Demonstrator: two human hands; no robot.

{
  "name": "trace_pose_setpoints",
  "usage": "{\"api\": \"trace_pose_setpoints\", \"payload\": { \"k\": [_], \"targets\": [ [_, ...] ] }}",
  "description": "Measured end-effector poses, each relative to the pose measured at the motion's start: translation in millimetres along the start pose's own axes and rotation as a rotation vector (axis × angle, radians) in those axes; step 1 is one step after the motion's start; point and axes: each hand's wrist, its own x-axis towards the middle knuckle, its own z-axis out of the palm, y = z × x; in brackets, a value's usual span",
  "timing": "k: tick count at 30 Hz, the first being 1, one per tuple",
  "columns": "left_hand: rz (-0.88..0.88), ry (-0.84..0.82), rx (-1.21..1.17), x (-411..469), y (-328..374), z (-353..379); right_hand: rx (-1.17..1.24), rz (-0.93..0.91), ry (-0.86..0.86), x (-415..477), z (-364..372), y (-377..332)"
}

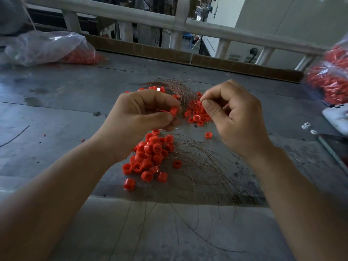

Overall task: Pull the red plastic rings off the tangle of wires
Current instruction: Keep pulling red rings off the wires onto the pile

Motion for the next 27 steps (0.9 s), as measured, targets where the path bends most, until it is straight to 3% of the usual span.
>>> {"api": "trace_pose_setpoints", "payload": {
  "k": [15, 20, 27],
  "targets": [
    [-0.01, 0.113, 0.098, 3.5, -1.7, -4.8, 0.013, 0.085, -0.023, -1.4, 3.1, 0.5],
    [0.124, 0.166, 0.408, -1.2, -2.3, 1.5, 0.027, 0.1, -0.034, -1.7, 2.6, -2.0],
    [0.167, 0.148, 0.579, -0.4, -4.9, 1.5, 0.021, 0.078, -0.091, -2.4, 6.4, -6.7]
  ]
}}
